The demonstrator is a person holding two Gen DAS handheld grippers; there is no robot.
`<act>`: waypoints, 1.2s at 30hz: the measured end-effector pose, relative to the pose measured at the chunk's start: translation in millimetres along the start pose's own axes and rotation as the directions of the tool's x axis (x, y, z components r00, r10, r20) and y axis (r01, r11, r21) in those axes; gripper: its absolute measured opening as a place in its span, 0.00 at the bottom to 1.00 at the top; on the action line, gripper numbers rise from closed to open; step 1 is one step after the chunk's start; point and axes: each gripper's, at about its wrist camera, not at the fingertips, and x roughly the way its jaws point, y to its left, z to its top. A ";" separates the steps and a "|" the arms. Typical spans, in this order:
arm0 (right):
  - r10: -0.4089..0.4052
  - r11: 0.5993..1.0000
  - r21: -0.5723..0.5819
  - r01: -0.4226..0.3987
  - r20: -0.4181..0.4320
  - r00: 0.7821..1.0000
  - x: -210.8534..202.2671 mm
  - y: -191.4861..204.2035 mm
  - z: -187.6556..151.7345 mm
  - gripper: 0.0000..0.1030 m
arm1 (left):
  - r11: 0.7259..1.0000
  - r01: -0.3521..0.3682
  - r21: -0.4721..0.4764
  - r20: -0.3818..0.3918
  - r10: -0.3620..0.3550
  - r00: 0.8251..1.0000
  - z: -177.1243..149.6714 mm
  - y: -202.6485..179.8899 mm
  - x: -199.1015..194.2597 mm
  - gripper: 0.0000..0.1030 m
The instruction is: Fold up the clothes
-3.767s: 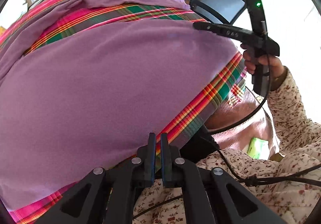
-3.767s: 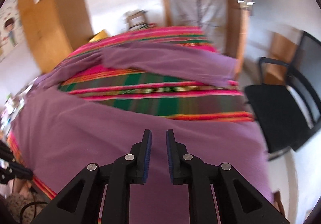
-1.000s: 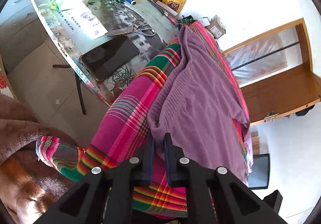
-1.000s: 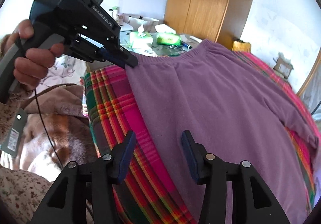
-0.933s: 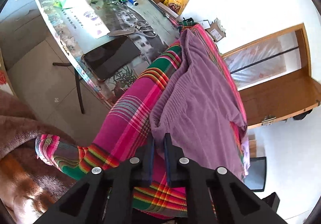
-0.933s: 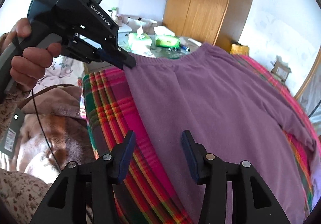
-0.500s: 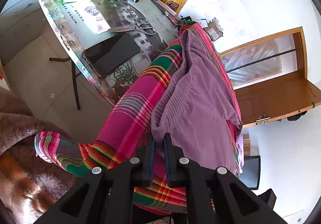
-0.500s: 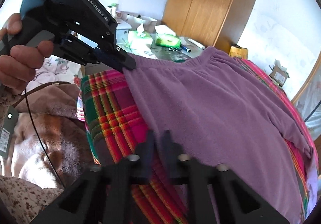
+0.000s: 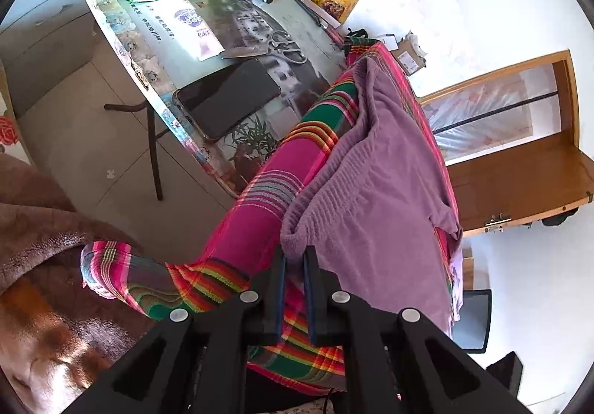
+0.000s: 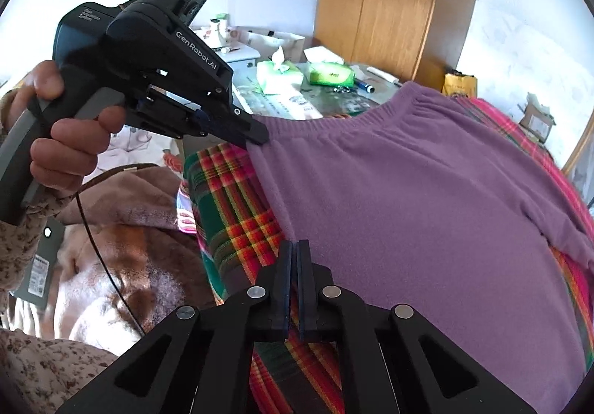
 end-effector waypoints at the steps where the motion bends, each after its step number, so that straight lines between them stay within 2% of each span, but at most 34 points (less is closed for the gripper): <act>1: 0.006 1.000 0.005 -0.006 -0.005 1.000 1.9 -0.4 -0.9 0.03 | 1.000 -0.004 -0.001 0.000 0.004 1.000 -0.5 -0.4 -0.4 0.09; 7: 0.024 1.000 0.018 -0.024 0.011 1.000 -7.0 -7.4 -1.4 0.07 | 0.999 -0.048 0.016 0.003 0.048 0.999 -1.0 -7.5 -1.9 0.12; 12: 0.005 0.995 0.098 -0.013 0.081 0.997 -36.8 -34.9 -8.3 0.09 | 0.996 -0.090 0.020 0.028 0.089 0.996 -1.6 -17.2 -8.4 0.13; 16: -0.081 0.975 0.214 0.056 0.109 0.991 -71.3 -76.9 -29.5 0.09 | 0.990 -0.140 0.036 0.106 0.135 0.985 -2.7 -32.3 -22.0 0.13; 18: -0.157 0.950 0.287 0.125 0.094 0.983 -88.5 -103.3 -48.9 0.09 | 0.986 -0.156 0.058 0.137 0.147 0.980 -3.7 -45.3 -26.5 0.13; 21: -0.284 0.888 0.388 0.246 0.045 0.958 -113.9 -142.3 -81.8 0.09 | 0.980 -0.164 0.113 0.161 0.145 0.976 -7.2 -69.2 -25.5 0.18; 23: -0.374 0.825 0.452 0.339 -0.012 0.927 -133.6 -170.6 -108.6 0.09 | 0.969 -0.165 0.183 0.158 0.137 0.978 -11.5 -91.2 -17.7 0.19; 26: -0.453 0.736 0.518 0.437 -0.103 0.885 -163.7 -211.7 -149.3 0.11 | 0.957 -0.105 0.270 0.081 0.087 0.993 -19.8 -122.0 5.1 0.19; 29: -0.524 0.655 0.534 0.534 -0.187 0.831 -189.6 -239.6 -180.9 0.18 | 0.924 -0.080 0.375 0.018 0.079 0.997 -33.6 -157.4 30.9 0.20; 30: -0.540 0.632 0.539 0.557 -0.210 0.815 -198.6 -249.0 -191.2 0.26 | 0.907 -0.084 0.413 0.005 0.090 0.996 -39.6 -168.4 39.8 0.20; 31: -0.540 0.621 0.547 0.561 -0.221 0.813 -203.1 -255.6 -197.0 0.33 | 0.892 -0.077 0.446 -0.018 0.095 0.995 -45.4 -179.5 49.3 0.20; 34: -0.547 0.590 0.559 0.582 -0.253 0.798 -216.3 -274.7 -214.6 0.33 | 0.855 -0.035 0.517 -0.092 0.096 0.991 -60.8 -208.5 75.0 0.20; 36: -0.549 0.585 0.551 0.595 -0.272 0.791 -217.8 -279.9 -220.5 0.33 | 0.829 -0.013 0.559 -0.132 0.104 0.986 -71.1 -226.1 91.2 0.20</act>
